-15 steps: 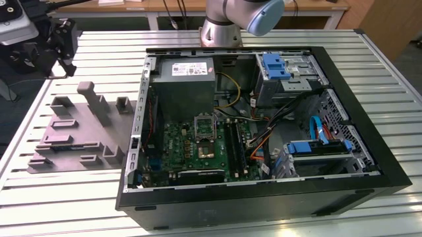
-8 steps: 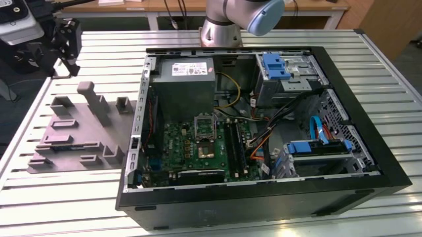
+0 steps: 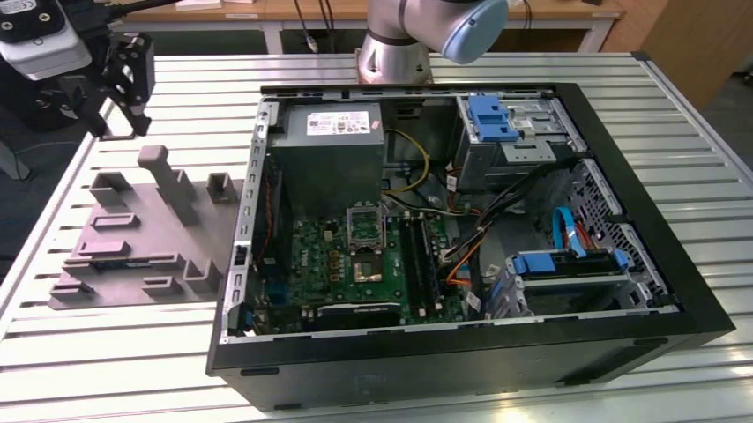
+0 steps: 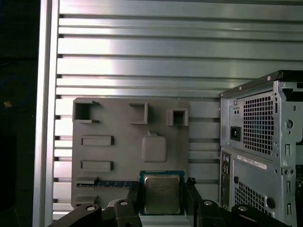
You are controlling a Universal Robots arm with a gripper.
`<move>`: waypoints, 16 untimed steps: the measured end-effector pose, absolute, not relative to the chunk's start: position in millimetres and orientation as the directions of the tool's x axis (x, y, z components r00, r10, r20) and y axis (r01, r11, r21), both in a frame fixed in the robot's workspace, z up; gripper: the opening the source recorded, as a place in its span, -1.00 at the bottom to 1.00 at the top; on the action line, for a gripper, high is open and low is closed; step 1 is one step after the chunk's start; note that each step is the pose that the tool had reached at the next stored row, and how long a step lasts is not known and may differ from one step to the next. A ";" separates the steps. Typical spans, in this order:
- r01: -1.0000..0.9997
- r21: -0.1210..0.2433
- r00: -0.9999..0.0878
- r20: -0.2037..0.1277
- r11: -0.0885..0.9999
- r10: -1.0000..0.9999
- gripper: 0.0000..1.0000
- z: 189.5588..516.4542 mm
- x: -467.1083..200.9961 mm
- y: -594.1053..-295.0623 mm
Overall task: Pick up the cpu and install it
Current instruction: 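Pick up the cpu and move it towards the insertion slot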
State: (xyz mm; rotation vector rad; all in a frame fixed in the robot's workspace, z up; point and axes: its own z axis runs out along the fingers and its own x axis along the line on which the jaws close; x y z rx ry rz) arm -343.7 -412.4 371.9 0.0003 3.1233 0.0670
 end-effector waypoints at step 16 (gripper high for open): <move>0.000 0.043 -1.000 -0.018 0.999 0.001 -0.06 371.8 -325.3 -412.4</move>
